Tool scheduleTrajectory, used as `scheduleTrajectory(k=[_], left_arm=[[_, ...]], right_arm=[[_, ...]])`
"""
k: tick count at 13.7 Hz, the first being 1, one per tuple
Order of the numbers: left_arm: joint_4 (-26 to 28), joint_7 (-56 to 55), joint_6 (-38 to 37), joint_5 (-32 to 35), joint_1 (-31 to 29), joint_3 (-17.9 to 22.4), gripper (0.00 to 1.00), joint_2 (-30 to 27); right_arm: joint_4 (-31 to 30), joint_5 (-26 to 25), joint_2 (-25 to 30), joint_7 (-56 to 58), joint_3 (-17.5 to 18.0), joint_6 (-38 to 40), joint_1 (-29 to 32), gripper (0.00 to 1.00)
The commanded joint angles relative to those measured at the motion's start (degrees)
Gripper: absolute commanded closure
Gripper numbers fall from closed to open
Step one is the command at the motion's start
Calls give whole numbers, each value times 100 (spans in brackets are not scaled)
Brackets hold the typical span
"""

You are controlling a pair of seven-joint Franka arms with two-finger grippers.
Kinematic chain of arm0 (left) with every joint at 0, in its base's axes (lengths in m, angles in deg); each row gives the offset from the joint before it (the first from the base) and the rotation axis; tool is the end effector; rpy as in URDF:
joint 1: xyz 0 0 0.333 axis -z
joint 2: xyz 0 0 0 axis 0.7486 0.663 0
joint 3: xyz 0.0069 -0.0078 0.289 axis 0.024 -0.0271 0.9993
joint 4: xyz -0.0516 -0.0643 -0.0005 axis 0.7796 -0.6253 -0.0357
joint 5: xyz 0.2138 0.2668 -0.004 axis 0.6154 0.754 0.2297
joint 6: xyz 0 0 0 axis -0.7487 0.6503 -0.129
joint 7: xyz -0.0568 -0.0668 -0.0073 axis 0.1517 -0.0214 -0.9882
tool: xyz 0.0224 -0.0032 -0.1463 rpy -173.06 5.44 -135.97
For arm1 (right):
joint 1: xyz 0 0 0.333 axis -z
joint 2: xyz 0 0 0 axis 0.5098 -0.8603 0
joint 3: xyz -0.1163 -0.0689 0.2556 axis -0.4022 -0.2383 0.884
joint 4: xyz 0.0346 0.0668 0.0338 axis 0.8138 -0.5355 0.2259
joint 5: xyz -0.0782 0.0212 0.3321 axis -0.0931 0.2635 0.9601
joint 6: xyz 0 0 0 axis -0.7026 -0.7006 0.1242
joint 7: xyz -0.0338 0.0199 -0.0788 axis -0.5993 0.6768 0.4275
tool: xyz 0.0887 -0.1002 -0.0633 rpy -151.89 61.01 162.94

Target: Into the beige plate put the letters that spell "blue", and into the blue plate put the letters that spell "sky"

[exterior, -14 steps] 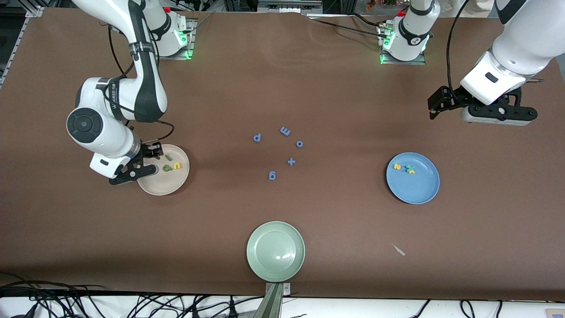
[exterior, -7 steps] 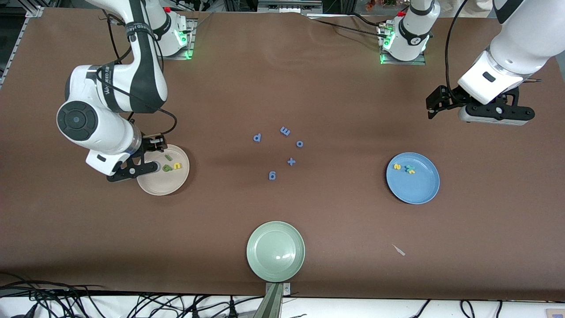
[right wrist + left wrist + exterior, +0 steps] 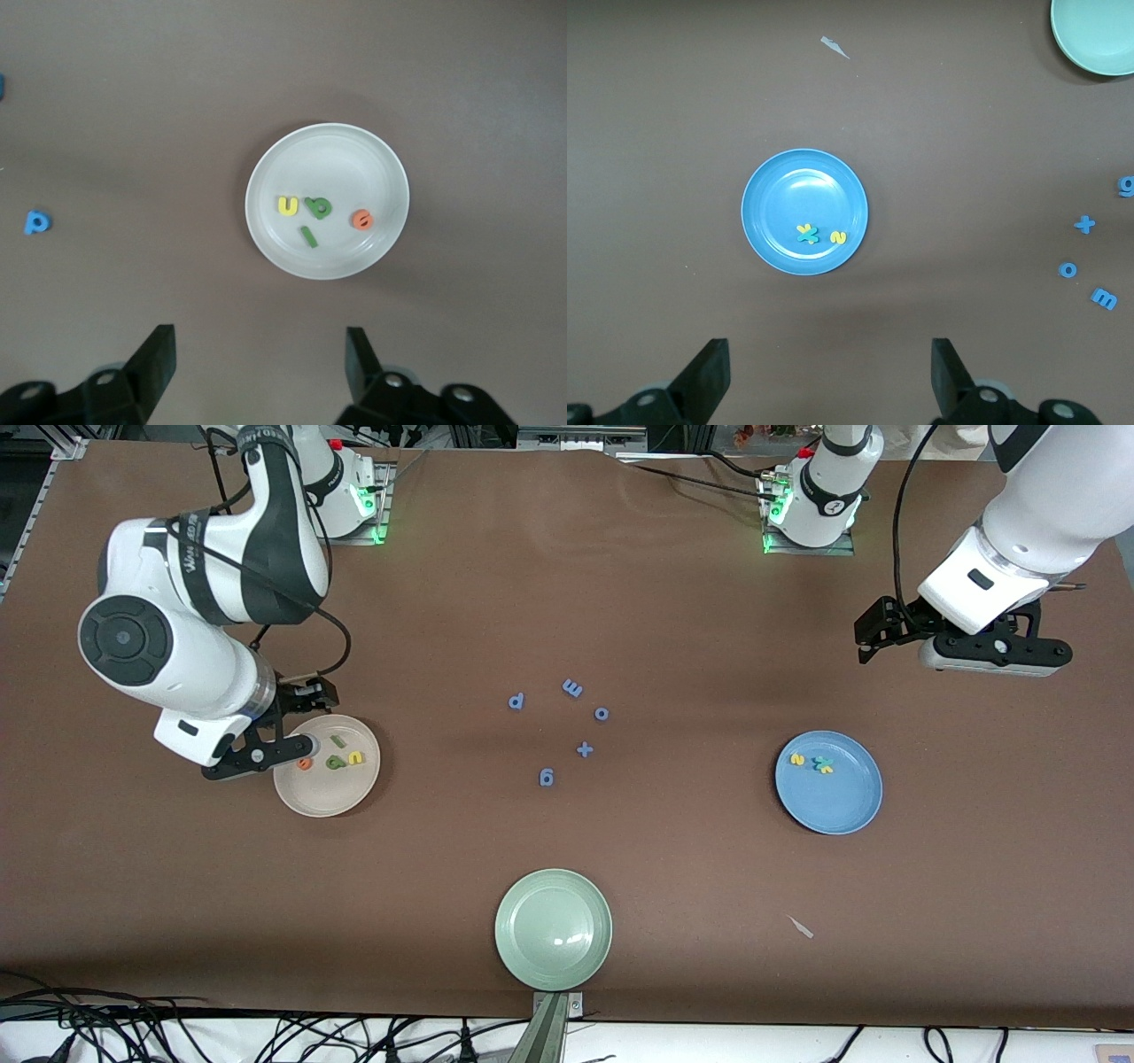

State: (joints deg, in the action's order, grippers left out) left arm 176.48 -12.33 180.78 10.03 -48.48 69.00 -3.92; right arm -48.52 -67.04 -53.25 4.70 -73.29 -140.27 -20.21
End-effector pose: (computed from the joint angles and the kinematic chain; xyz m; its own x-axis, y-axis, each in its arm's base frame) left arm 0.4958 -0.0992 0.5172 0.9962 -0.0804 0.0324 -0.0802 -0.9967 -0.0080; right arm 0.5526 0.1546 0.4198 0.9348 0.2936 -0.2001 0.3070 -0.9509 0.0389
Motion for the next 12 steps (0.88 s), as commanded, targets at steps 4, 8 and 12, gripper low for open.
scheduleTrajectory(k=[4,8,12], left_arm=[[-151,-42,-122,75,1,-25,0,52],[-151,-42,-122,75,1,-25,0,52],[-151,-42,-122,75,1,-25,0,52]], right_arm=[[654,-25,33,8,-147,751,15,1],[778,10,294,-79,-79,744,110,0],[717,-770,840,-685,1833,726,1557,0]])
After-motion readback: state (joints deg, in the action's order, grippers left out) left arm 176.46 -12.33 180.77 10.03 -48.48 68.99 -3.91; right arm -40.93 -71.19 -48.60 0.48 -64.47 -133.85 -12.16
